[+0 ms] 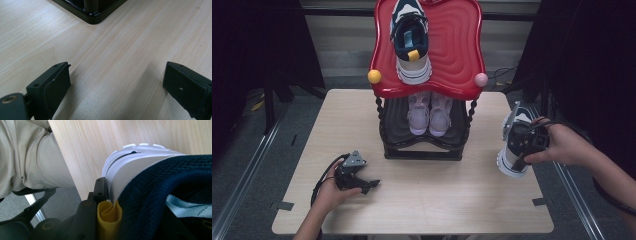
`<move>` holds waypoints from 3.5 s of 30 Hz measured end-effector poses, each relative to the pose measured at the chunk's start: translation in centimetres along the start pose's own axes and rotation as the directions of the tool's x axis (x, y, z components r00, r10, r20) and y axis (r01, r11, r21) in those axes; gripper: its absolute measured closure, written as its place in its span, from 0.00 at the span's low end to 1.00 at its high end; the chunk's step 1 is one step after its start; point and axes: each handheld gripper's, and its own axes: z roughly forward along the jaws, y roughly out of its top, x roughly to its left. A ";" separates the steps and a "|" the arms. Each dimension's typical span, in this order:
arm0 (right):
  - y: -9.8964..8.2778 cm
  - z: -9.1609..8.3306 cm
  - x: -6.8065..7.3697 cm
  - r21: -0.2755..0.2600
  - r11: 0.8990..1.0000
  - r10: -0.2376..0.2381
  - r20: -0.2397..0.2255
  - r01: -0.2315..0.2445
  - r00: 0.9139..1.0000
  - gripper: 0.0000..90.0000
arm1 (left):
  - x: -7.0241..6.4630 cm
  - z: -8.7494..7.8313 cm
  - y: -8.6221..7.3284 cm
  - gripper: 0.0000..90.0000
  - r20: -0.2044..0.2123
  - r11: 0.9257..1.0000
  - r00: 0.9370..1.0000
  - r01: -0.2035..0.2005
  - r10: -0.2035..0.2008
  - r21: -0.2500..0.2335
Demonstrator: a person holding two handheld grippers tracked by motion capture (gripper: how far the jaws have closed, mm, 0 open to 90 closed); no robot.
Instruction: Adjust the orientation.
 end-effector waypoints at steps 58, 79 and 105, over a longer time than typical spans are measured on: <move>9.8 -22.2 3.0 -0.002 0.989 -0.142 0.287 0.149 0.947 0.79 | 0.0 0.0 0.0 0.07 0.002 1.000 1.000 -0.005 0.005 0.005; 18.0 -20.8 2.5 0.032 0.966 -0.251 0.349 0.256 0.903 0.79 | 0.0 0.1 0.0 0.07 0.004 1.000 1.000 -0.006 0.006 0.001; 21.7 -18.1 1.3 0.093 0.943 -0.330 0.383 0.320 0.863 0.79 | 0.0 0.2 0.1 0.06 0.008 1.000 1.000 -0.003 0.003 0.002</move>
